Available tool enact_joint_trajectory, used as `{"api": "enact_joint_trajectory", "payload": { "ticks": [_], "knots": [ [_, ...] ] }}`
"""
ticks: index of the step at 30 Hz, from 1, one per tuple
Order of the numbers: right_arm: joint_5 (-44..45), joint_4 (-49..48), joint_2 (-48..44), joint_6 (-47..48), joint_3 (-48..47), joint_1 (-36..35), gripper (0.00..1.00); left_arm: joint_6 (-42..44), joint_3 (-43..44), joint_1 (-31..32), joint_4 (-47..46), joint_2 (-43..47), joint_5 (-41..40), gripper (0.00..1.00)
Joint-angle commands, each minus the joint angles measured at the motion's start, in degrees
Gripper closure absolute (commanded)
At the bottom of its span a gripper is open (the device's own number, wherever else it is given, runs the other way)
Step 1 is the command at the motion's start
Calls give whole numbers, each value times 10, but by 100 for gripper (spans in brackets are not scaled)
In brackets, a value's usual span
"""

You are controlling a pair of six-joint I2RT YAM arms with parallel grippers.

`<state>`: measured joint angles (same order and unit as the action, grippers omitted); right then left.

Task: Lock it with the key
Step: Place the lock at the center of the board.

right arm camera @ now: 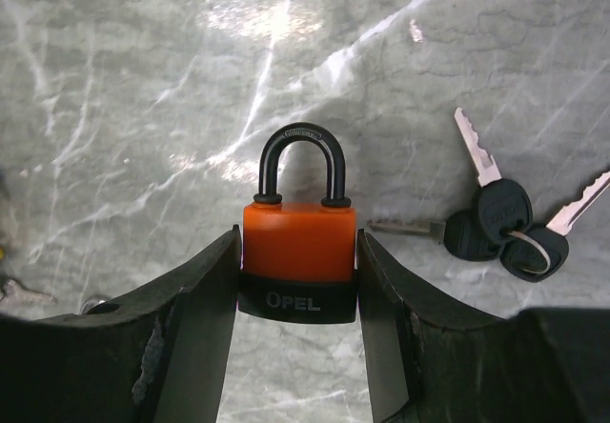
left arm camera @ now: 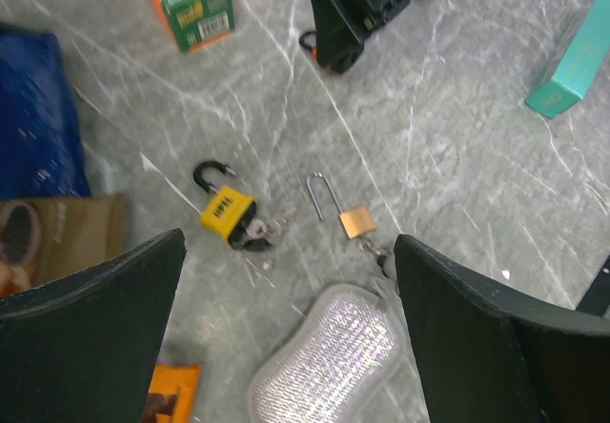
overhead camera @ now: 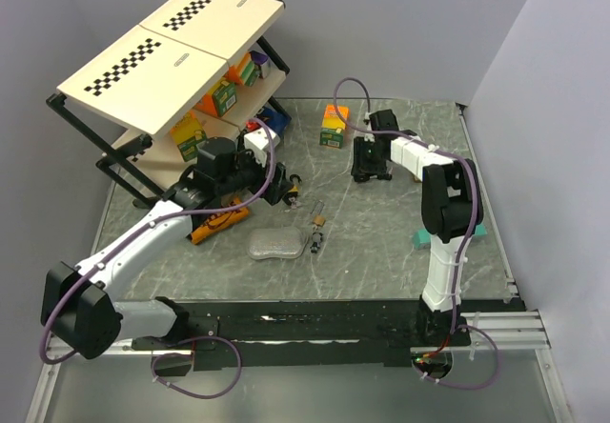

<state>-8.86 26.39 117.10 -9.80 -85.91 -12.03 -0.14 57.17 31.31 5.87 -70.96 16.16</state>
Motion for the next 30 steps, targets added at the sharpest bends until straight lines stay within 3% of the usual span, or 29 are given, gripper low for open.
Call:
{"api": "enact_joint_trajectory", "payload": {
  "ticks": [1,2,7,13,22,30],
  "knots": [
    [25,-8,11,-29,-34,-7,73,-37,22,1,19,-13,-10,4],
    [32,-8,11,-31,-35,-9,61,-39,22,1,19,-15,-9,4],
    [40,-3,19,-36,-46,-11,60,-51,23,1,22,-31,-14,4],
    [44,1,21,-39,-51,-12,23,-54,43,1,57,-68,-12,4],
    [24,-4,-34,-15,-59,-17,14,-97,43,2,65,-115,14,1],
    [7,-63,-187,91,19,-28,12,-119,61,13,56,-174,13,9]
  ]
}}
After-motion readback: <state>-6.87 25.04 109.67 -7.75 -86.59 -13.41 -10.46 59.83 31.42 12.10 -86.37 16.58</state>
